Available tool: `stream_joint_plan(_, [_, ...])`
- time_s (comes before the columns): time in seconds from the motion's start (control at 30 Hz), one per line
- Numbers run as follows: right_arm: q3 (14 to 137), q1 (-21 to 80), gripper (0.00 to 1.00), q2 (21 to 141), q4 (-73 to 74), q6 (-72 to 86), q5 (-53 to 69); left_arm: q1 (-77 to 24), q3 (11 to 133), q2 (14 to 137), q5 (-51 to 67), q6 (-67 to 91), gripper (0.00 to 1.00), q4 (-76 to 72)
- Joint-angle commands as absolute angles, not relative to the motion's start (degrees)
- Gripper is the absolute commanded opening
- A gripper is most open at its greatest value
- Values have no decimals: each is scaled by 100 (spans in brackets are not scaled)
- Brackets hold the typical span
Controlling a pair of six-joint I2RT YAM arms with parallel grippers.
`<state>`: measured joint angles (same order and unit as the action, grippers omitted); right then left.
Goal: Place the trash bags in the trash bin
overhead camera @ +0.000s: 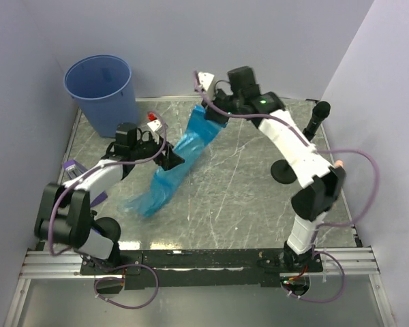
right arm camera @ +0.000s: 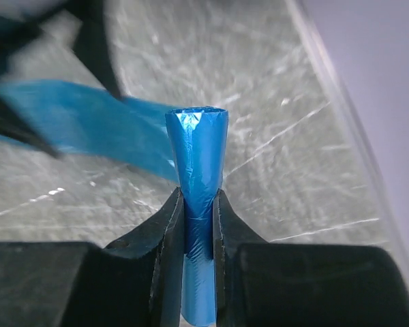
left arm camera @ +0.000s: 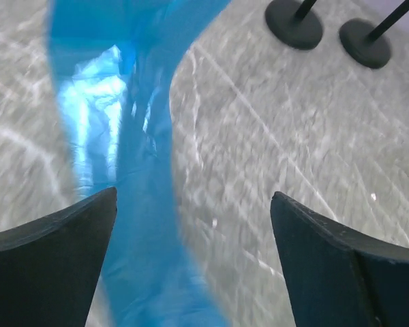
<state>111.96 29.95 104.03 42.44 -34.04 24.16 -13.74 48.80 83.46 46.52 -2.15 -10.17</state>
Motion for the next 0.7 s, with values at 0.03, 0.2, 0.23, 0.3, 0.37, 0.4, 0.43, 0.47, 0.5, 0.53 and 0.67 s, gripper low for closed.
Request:
stream_joint_plan(0.03, [11443, 2997, 0, 10152, 5026, -3094, 2716, -1555, 5554, 9122, 5440, 316, 99, -2845])
stream_joint_plan(0.2, [11540, 2997, 0, 10090, 5159, -2980, 2532, -1757, 5967, 9413, 5258, 588, 97, -3445])
stream_joint_plan(0.23, [11575, 2997, 0, 10090, 5177, -2971, 2488, -1801, 6029, 9413, 5125, 571, 97, -3454])
stream_joint_plan(0.3, [11645, 2997, 0, 10099, 5220, -2953, 2435, -1854, 6064, 9404, 5036, 501, 97, -3507])
stream_joint_plan(0.37, [11689, 2997, 0, 10099, 5229, -2944, 2408, -1889, 6091, 9448, 5088, 449, 97, -3568])
stream_joint_plan(0.4, [11681, 2997, 0, 10081, 5229, -2936, 2400, -1907, 6160, 9500, 5167, 413, 97, -3542])
stream_joint_plan(0.43, [11698, 2997, 0, 10072, 5221, -2918, 2391, -1933, 6213, 9588, 5264, 387, 97, -3525])
stream_joint_plan(0.47, [11698, 2997, 0, 10064, 5221, -2901, 2382, -1942, 6275, 9676, 5360, 439, 97, -3542])
stream_joint_plan(0.5, [11698, 2997, 0, 10055, 5221, -2900, 2373, -1960, 6354, 9781, 5466, 500, 98, -3577])
stream_joint_plan(0.53, [11698, 2997, 0, 10037, 5221, -2909, 2373, -1977, 6424, 9930, 5554, 579, 99, -3612])
stream_joint_plan(0.67, [11637, 2988, 0, 9941, 5159, -2971, 2417, -2048, 6845, 10344, 5712, 685, 94, -3788])
